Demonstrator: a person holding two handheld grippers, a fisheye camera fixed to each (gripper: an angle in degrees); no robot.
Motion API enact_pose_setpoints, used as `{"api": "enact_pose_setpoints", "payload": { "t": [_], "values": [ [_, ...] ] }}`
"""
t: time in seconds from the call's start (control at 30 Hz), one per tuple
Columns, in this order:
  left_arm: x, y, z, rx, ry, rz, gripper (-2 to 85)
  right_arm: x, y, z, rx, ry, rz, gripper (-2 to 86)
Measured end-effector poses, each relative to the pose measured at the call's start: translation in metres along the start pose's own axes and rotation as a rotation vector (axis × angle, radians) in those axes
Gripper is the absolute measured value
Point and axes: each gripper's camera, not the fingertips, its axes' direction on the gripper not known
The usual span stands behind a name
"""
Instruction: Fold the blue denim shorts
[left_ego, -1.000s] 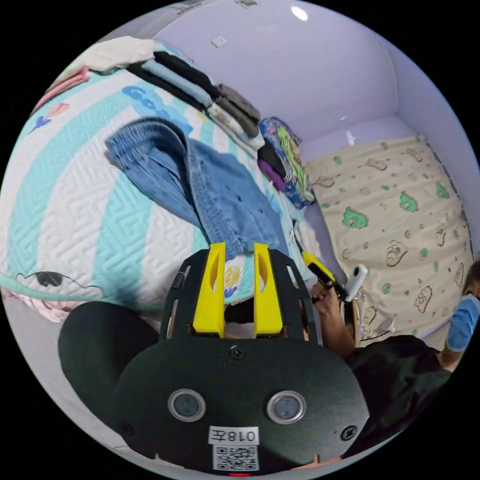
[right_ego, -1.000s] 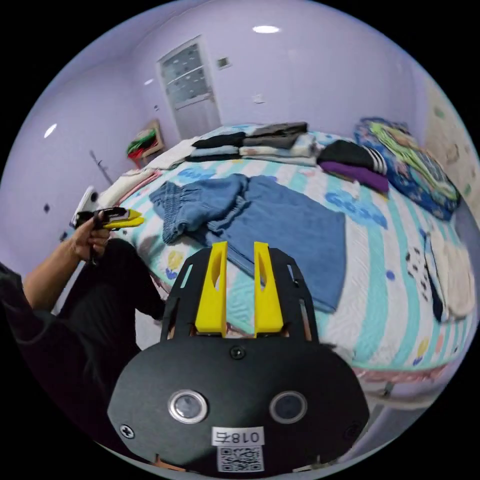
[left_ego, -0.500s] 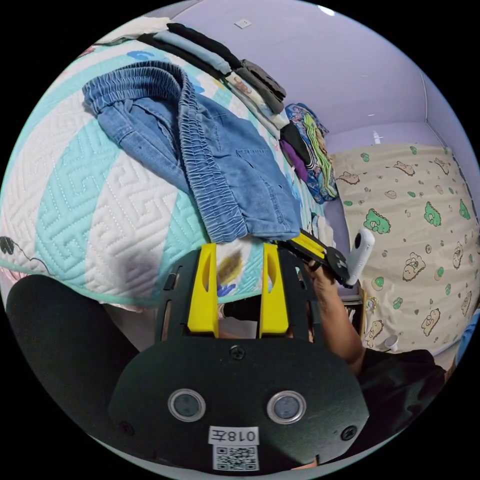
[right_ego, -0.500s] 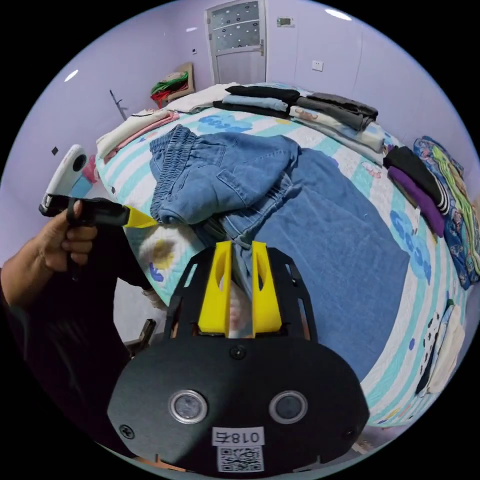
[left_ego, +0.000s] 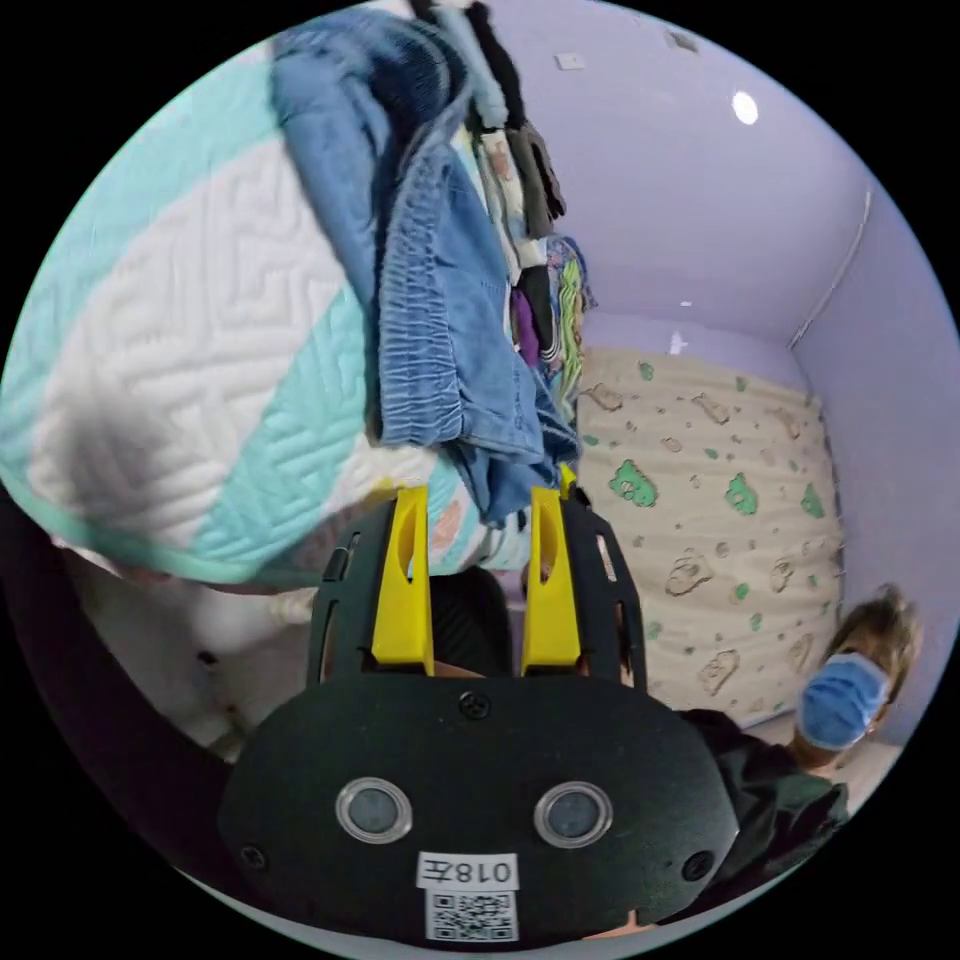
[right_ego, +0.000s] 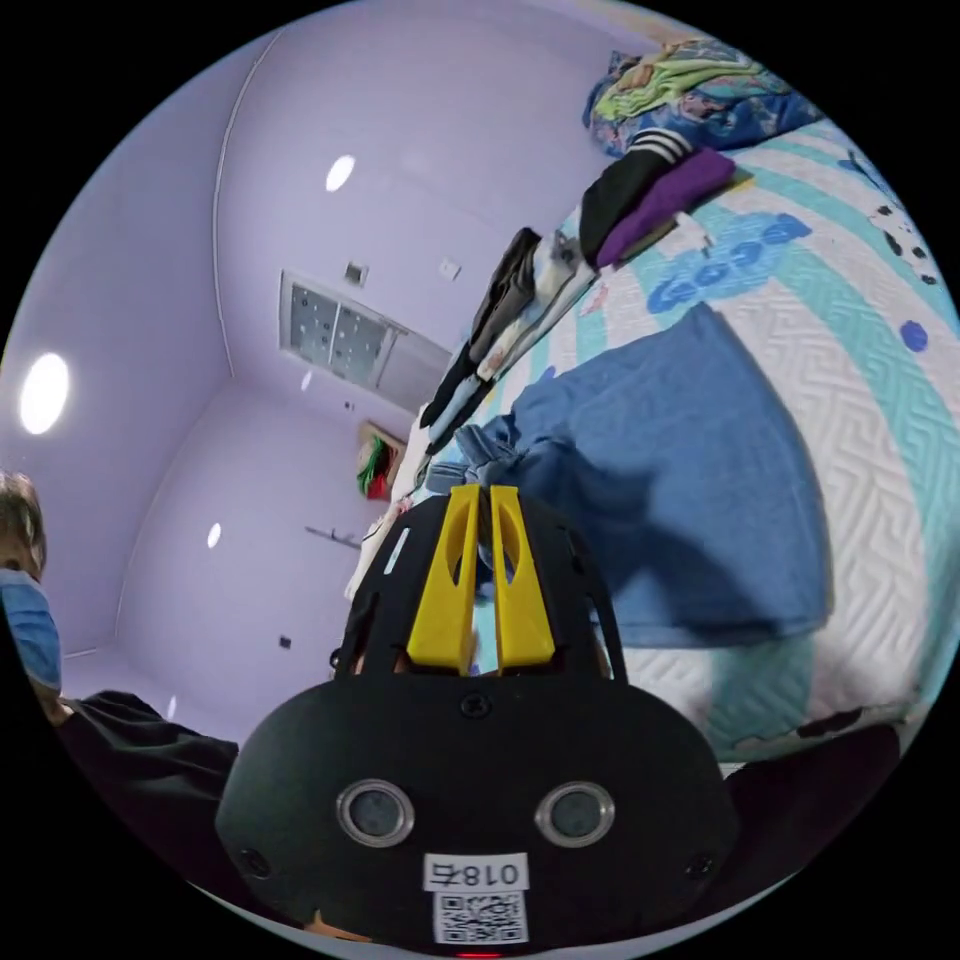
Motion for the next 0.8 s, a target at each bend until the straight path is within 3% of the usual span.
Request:
{"api": "enact_pose_setpoints", "payload": {
  "t": [0.13, 0.23, 0.4, 0.8],
  "values": [
    [-0.018, -0.001, -0.006, 0.188, 0.14, -0.119, 14.6, 0.01, 0.009, -0.036, 0.022, 0.01, 0.006, 0.7],
    [-0.021, -0.009, -0.007, 0.19, 0.144, -0.161, 13.1, 0.015, 0.012, -0.066, 0.031, 0.06, -0.018, 0.7],
    [-0.016, -0.007, -0.019, 0.226, 0.124, -0.207, 0.6, 0.028, 0.013, -0.12, 0.084, 0.109, -0.032, 0.7],
    [0.118, -0.021, -0.146, 0.399, -0.034, 0.361, -1.0, 0.058, 0.002, -0.247, 0.38, 0.129, -0.013, 0.6]
  ]
}}
